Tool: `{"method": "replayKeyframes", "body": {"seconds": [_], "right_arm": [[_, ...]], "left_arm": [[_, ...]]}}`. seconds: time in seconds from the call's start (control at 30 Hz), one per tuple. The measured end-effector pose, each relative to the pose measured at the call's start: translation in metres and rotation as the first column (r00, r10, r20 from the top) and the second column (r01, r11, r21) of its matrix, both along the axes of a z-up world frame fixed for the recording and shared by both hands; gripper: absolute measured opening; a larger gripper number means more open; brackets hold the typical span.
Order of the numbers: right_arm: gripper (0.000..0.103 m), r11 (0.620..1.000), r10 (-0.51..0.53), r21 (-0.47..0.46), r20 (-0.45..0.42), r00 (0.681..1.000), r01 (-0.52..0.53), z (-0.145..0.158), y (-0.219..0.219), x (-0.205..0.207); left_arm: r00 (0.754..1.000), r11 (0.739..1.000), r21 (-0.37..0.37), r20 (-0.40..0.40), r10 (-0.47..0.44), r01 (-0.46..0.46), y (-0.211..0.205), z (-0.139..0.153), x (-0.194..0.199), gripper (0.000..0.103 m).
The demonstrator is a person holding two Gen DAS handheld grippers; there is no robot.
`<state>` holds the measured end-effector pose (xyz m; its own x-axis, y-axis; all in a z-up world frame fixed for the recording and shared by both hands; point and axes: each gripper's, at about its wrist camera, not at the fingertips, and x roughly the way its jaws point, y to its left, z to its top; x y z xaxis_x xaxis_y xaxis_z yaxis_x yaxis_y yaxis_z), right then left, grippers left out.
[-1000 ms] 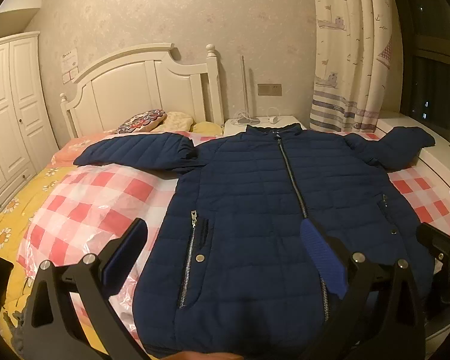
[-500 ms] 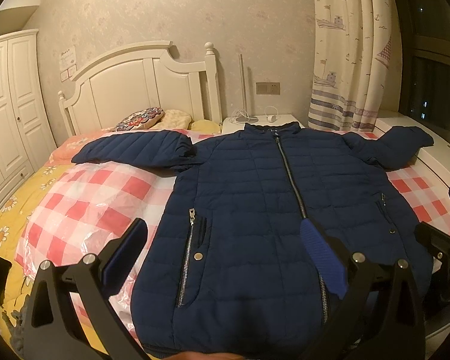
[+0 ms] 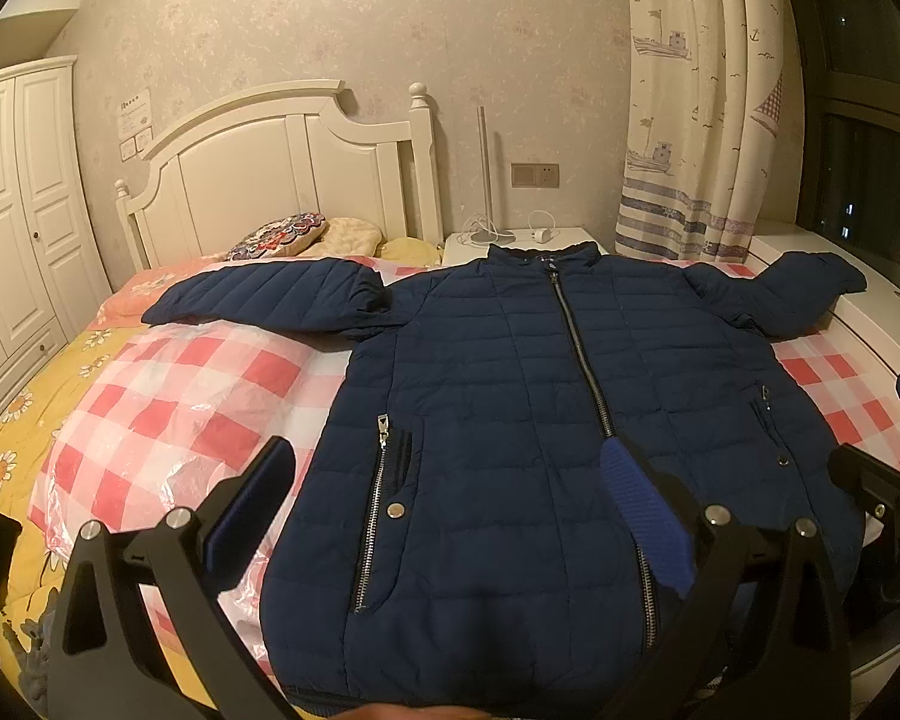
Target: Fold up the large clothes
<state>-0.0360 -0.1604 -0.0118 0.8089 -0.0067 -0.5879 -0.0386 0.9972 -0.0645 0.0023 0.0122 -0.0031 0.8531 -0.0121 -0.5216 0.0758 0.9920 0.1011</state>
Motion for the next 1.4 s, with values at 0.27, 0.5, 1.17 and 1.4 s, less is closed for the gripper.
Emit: {"method": "replayKeyframes", "body": {"seconds": [0.27,0.5,1.17,1.4], "right_arm": [[0.099,1.0,0.003,0.005,-0.004,1.0,-0.003,-0.001,-0.001,0.0],[0.099,1.0,0.004,0.008,-0.007,1.0,-0.004,-0.002,0.0,-0.001],[0.099,1.0,-0.001,0.025,-0.037,0.999,0.002,-0.01,-0.003,0.006],[0.099,0.999,-0.016,0.05,-0.074,0.997,0.02,-0.027,-0.019,0.022]], "left_arm": [[1.0,1.0,0.0,0.0,0.0,0.0,0.0,0.0,0.0,0.101],[1.0,1.0,0.0,-0.001,0.0,0.0,0.0,0.0,0.0,0.101],[0.999,1.0,0.006,-0.037,-0.002,0.003,0.0,-0.015,0.007,0.101],[0.994,0.999,0.025,-0.102,-0.032,0.035,-0.005,-0.031,0.037,0.101]]}}
